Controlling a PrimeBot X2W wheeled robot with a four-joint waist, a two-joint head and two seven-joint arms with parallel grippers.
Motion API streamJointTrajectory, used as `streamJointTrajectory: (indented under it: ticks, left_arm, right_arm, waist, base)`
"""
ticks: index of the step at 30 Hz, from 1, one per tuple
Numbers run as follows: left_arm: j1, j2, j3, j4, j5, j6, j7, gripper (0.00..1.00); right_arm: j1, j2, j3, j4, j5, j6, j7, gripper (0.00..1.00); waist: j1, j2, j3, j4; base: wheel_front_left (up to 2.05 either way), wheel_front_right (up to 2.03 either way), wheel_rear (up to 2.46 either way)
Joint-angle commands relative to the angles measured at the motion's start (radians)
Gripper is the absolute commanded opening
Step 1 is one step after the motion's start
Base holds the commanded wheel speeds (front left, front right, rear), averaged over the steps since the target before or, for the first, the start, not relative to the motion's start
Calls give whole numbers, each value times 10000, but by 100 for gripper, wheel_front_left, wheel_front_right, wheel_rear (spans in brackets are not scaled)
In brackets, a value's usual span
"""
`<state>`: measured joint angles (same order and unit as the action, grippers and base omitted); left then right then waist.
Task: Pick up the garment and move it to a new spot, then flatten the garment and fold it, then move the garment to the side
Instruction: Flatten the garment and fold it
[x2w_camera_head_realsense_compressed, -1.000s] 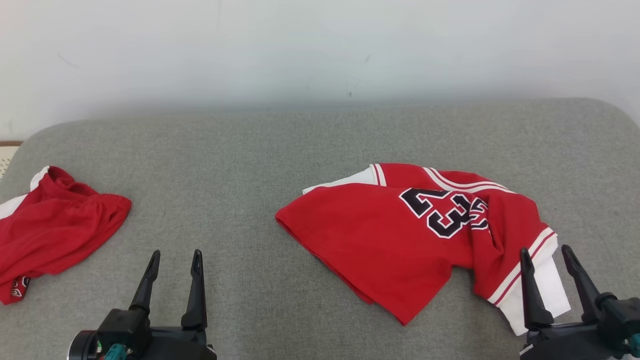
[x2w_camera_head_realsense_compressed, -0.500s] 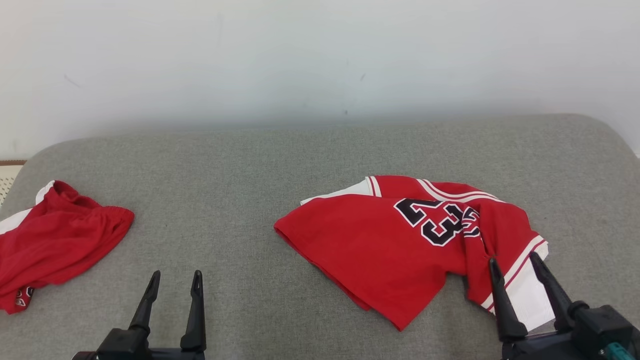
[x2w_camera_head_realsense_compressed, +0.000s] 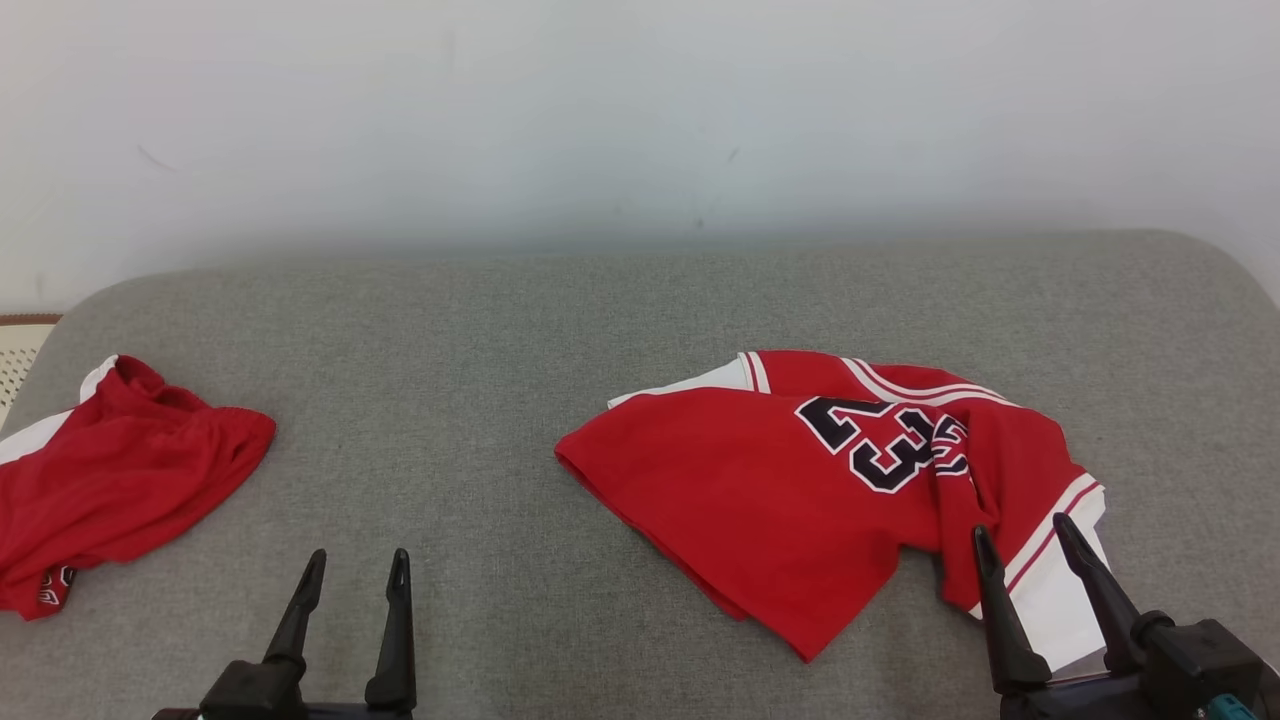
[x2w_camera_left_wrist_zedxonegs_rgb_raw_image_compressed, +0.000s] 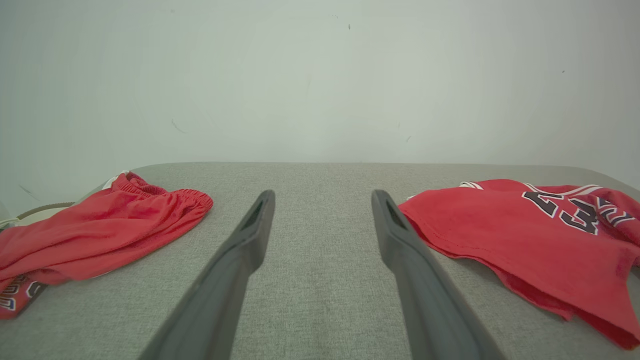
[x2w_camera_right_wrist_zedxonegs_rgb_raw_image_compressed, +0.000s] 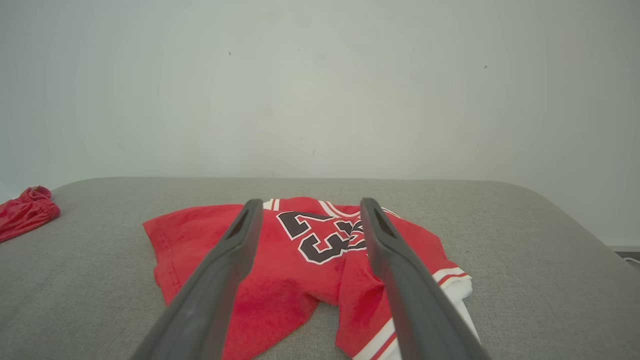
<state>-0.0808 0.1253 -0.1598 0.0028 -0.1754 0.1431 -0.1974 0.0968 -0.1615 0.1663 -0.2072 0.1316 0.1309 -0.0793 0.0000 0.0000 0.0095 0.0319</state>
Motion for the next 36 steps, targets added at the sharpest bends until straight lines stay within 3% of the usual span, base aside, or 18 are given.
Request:
streamJointTrajectory:
  ticks: [1, 8, 20, 28, 36]
  left_arm:
    - [13, 76, -16, -17, 29, 45, 15, 100]
    - [-308, -27, -540, -23, 120, -224, 187, 100]
    - [-1964, -675, -3880, 884, 66, -1677, 1473, 100]
    - [-3028, -736, -5332, 2023, -207, -1787, 1974, 100]
    - [-3996, -734, -6148, 3534, -609, -1690, 2477, 100]
  right_arm:
    - [43, 9, -12, -27, 14, -3, -23, 100]
    - [-17, 6, 1, -22, 34, -3, -57, 100]
    - [-502, -168, -53, 12, 94, -3, -146, 100]
    - [-869, -81, -52, 250, 217, -3, -458, 100]
    - [-1261, 38, -16, 667, 379, -3, -826, 100]
  waist:
    - [0, 0, 23, 34]
    - [0, 0, 83, 82]
    - [0, 0, 926, -822]
    - [0, 0, 1831, -1814]
    - [0, 0, 2489, -2669]
  base:
    - [0, 0, 0]
    - [0, 0, 0]
    - [0, 0, 0]
    - [0, 0, 0]
    - [0, 0, 0]
